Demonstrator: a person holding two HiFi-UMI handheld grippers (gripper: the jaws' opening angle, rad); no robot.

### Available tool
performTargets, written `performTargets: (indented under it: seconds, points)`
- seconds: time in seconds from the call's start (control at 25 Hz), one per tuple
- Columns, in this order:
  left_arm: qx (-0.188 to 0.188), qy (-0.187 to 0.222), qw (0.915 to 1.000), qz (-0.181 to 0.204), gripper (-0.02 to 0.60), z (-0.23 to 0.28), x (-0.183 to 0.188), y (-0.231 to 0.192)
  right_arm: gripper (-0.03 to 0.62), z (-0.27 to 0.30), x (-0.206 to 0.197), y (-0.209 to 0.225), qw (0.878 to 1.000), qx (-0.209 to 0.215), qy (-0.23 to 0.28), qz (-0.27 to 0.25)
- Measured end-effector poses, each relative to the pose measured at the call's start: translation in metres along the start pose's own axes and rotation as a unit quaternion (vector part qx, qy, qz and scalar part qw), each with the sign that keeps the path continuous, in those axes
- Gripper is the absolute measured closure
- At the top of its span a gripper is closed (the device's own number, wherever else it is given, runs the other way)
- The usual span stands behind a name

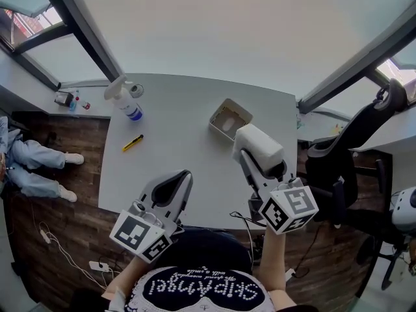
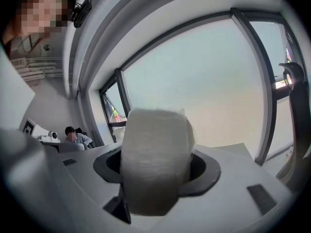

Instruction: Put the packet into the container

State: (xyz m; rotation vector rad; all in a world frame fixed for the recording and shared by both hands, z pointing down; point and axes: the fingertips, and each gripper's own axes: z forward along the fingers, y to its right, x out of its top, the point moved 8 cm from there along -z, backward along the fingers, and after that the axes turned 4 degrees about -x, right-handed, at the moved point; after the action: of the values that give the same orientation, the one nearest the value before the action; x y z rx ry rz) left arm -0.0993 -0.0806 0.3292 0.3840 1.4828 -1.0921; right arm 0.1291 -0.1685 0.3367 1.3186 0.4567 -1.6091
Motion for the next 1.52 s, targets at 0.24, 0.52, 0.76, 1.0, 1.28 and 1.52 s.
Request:
performTargets:
  seconds: [0.24,0.52,0.76,1.0,1.28,1.52]
  points:
    - [0.005,-0.002,1.0,-0.003,0.574,-0.001,0.001,-0.003,0.319,0.018,-0.001,0.003,1.0,0.002,-0.009,0.001]
    - [0.005,-0.007,1.0,-0.004,0.574,0.004,-0.001,-0.001,0.319,0.033,-0.003,0.009,1.0,0.004,-0.016,0.003]
    - [-0.006,-0.011,0.9999,-0.005,0.574,0.01,-0.003,0.004,0.319,0.038,-0.005,0.013,1.0,-0.002,-0.016,0.008]
    - [-0.003,-0.012,0.9999,-0.006,0.574,0.008,-0.004,0.003,0.319,0.042,-0.011,0.016,1.0,-0.016,-0.024,0.007]
    - [-0.002,-0.013,0.9998,-0.011,0.574,0.007,-0.005,0.004,0.319,0.057,-0.016,0.023,0.999,-0.017,-0.033,0.012]
    - [0.0,-0.012,0.9998,-0.016,0.574,0.007,-0.005,0.002,0.319,0.069,-0.023,0.027,0.999,-0.016,-0.048,0.018]
